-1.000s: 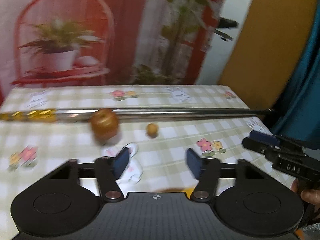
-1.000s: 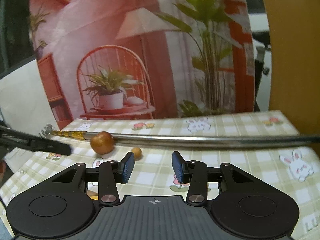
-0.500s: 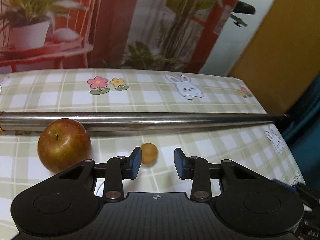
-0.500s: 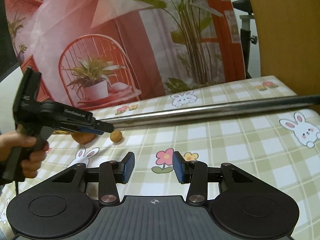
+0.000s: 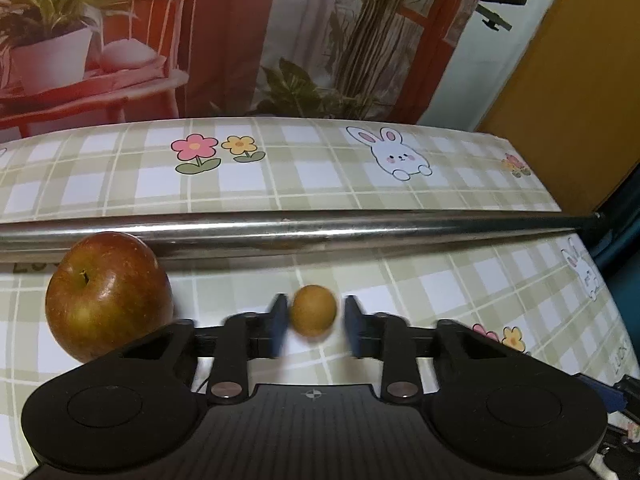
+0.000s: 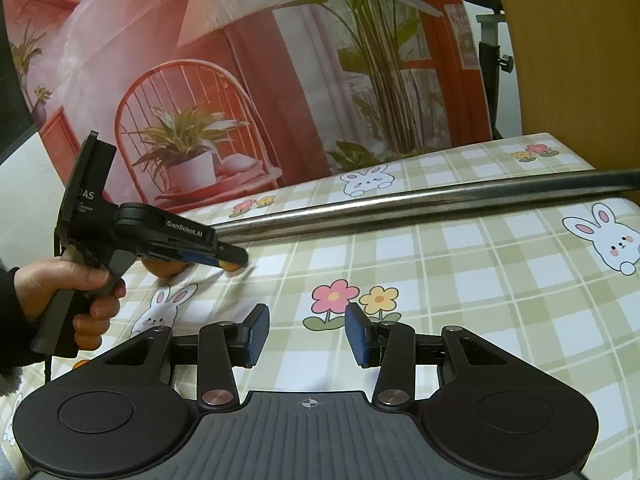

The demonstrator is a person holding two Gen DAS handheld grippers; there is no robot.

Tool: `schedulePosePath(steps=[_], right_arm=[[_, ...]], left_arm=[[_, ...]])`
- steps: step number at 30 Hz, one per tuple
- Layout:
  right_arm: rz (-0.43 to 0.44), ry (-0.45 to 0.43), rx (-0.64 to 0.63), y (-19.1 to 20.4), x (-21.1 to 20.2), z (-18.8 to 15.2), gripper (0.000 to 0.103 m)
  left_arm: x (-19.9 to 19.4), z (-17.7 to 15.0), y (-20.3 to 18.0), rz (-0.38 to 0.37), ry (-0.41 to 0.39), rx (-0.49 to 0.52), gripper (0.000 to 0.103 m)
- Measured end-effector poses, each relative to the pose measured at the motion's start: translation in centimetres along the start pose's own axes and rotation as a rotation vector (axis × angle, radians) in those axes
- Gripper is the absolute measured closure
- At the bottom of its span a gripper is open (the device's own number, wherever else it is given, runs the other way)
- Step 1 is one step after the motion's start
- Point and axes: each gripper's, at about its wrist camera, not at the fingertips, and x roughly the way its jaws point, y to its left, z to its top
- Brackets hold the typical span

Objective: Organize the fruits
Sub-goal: 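Grasp the small brown fruit with the left gripper, then lift the small brown fruit with the left gripper while the right gripper grasps the red-brown apple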

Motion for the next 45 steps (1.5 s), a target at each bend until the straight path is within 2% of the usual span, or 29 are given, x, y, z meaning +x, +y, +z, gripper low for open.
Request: schedulePosePath(steps=[7,15,23,29,35,39,40,42,45], right_arm=[[0.004,-0.008,0.012,0.2,-0.6,0.2,0.063],[0.046,-0.009,0.018,1.7,-2.1,-0.1,0.063],[0.106,0.023,-0.035,5.6,-3.1,-0.1,0.059],[0.172,0.084,-0.046,9.6,-2.6,-0.3,0.057],[0.223,0.118,-0.153,15.2,-1.3,0.7,0.057],[0.258,0.106,-0.182,18.4,0.7,3.1,0.056],[0.26,0.098,-0.186,19.1,1.4,3.7,0.053],[0.246,0.084,-0.202,20.3,3.2,5.0,0.048],[0.181,0.089,-0.253,22.0,7.0,6.5,0.047]], left_arm=[[-3.9,-1.1,-0.4,0.003,-0.059,0.039,0.075],[-13.1,-4.5,0.5,0.013,-0.167,0.046,0.075],[-20.8,-10.0,4.8,0.119,-0.213,-0.029,0.075],[-25.5,-12.3,8.3,0.174,-0.258,-0.091,0.075],[-28.5,-13.8,11.2,0.211,-0.288,-0.115,0.075],[-29.2,-14.3,13.0,0.217,-0.311,-0.151,0.075],[-29.2,-14.4,13.5,0.218,-0.316,-0.16,0.075],[-29.0,-14.4,14.1,0.224,-0.326,-0.172,0.075],[-28.8,-14.7,14.8,0.23,-0.335,-0.182,0.075]])
